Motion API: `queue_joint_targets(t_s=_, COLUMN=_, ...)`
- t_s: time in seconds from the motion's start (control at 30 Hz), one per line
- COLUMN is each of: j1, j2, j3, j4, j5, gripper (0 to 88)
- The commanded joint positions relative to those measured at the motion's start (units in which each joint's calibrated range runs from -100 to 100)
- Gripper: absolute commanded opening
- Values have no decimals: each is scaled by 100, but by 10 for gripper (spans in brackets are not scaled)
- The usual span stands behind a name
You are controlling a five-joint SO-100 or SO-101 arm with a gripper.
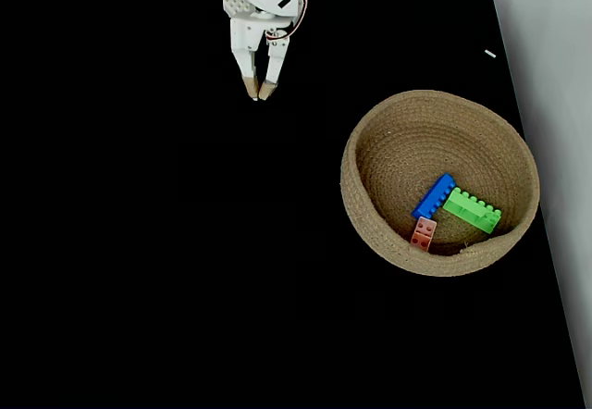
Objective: Place the lego blocks in the tray
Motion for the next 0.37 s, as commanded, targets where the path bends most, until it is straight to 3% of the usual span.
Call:
queue_joint_targets(t_s=0.0, j1=-83, j2=-75, j3=80, j4=665, j5=474, gripper=0)
queue_joint_targets(t_s=0.2, j1=-83, j2=-75, j3=80, j4=674, j5=166, gripper=8)
queue_joint_targets(t_s=0.33, j1=-83, j2=-75, j3=80, j4=674, j5=313, gripper=21)
